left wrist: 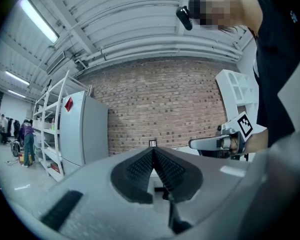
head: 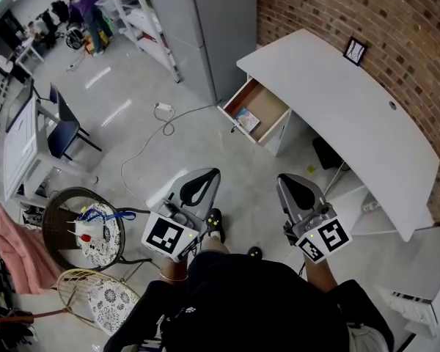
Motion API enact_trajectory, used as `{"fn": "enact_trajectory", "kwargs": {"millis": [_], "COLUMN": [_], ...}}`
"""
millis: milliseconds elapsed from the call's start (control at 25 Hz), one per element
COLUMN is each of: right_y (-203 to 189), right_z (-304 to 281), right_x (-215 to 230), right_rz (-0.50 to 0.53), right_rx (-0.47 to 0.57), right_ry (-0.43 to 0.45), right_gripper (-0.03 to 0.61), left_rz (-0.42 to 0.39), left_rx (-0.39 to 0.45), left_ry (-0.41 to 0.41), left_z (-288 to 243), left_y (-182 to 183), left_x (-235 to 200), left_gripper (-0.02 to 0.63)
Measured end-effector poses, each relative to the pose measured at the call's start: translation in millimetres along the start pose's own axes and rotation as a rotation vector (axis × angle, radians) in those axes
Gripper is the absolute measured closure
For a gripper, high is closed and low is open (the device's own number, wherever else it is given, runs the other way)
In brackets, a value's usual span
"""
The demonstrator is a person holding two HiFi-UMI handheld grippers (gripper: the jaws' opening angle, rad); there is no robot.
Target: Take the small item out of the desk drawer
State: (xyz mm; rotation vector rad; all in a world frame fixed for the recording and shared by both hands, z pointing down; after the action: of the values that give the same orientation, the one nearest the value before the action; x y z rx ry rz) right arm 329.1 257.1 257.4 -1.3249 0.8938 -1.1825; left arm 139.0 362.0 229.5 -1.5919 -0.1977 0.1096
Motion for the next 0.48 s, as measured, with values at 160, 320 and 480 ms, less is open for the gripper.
{"fn": "enact_trajectory", "kwargs": {"millis": [160, 320, 480], "right_y": [2.1, 0.0, -3.2], "right_z": [-19.5, -43.8, -71.1], "right_x": [8.1, 10.1, 9.0], "right_rz": [0.006, 0.005, 0.001], "right_rx": [0.004, 0.009, 0.005], "right_ry": [-0.019, -0.023, -0.022], "right_gripper": [0.566, 0.566, 0.568], "left_rz": [-0.01, -0.022, -0.005], "left_rx": [0.003, 0.004, 0.013], "left_ry": [-0.025, -0.037, -0.032], "left_z": [-11.4, -15.5, -14.6], "left_y": [1.7, 0.0, -3.8], "left_x": [-20.1, -44.1, -70.9], "left_gripper": [0.624, 0.624, 0.624]}}
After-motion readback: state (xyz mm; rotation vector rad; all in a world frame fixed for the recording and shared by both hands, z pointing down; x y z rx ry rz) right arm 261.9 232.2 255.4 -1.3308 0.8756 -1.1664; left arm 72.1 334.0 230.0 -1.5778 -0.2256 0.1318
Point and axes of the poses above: the fingertips, and each gripper's own axes: z backward along the fingers, x to its right, y out of its top, the point moved 7 cm from there along z, backward along the fingers, and after that the axes turned 2 degrees about y, right-handed, at the moved point
